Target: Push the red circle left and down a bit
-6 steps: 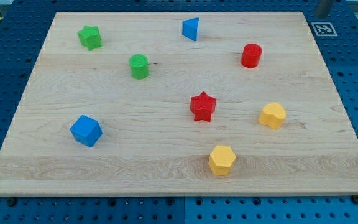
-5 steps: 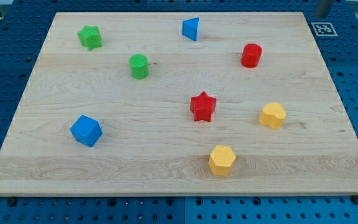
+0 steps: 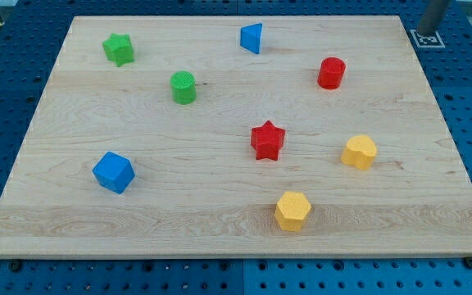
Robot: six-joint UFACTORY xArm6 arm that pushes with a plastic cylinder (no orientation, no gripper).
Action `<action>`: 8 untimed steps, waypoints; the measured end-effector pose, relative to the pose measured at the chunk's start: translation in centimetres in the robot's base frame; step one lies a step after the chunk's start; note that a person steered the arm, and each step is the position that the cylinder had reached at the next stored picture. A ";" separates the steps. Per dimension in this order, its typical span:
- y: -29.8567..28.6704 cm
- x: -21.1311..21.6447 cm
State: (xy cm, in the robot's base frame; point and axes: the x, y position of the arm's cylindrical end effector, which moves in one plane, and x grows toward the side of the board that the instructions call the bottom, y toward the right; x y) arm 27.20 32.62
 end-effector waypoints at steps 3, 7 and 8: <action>-0.3 6.7; -5.3 6.3; -15.1 5.1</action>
State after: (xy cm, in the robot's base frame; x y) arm 32.34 17.55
